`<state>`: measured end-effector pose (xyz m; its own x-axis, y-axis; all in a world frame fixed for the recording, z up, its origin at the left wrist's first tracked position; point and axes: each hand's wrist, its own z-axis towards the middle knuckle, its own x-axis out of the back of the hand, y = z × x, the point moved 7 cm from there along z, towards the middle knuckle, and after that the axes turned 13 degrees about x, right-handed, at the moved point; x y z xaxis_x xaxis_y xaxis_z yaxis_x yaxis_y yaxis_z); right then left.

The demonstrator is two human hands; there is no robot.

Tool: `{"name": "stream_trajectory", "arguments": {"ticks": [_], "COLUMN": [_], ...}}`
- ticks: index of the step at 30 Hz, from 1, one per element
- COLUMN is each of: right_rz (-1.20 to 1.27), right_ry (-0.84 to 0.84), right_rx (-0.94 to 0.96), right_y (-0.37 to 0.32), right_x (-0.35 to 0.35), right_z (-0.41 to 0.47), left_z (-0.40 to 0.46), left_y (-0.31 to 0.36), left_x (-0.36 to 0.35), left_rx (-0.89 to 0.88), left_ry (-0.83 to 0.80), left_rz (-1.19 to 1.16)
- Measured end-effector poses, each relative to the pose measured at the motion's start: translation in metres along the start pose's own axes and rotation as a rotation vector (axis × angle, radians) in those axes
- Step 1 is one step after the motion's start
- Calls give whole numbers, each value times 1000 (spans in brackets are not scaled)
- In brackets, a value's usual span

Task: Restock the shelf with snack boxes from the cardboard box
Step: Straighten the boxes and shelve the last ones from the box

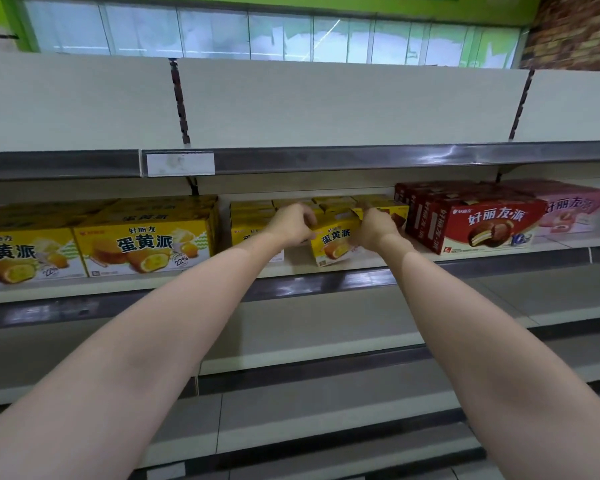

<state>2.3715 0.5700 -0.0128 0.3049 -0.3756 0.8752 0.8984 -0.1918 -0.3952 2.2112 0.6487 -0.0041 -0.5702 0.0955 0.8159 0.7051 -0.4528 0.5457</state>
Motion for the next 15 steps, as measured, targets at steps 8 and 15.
{"name": "stream_trajectory", "arguments": {"ticks": [8, 15], "right_rz": [-154, -27], "right_ry": [-58, 60], "right_rx": [134, 140], "right_y": [-25, -44], "right_x": [-24, -49], "right_z": [17, 25], "left_z": [0, 1], "left_y": [-17, -40], "left_x": [5, 16], "left_rx": [31, 127], "left_ry": [29, 232], "left_rz": [20, 253]}}
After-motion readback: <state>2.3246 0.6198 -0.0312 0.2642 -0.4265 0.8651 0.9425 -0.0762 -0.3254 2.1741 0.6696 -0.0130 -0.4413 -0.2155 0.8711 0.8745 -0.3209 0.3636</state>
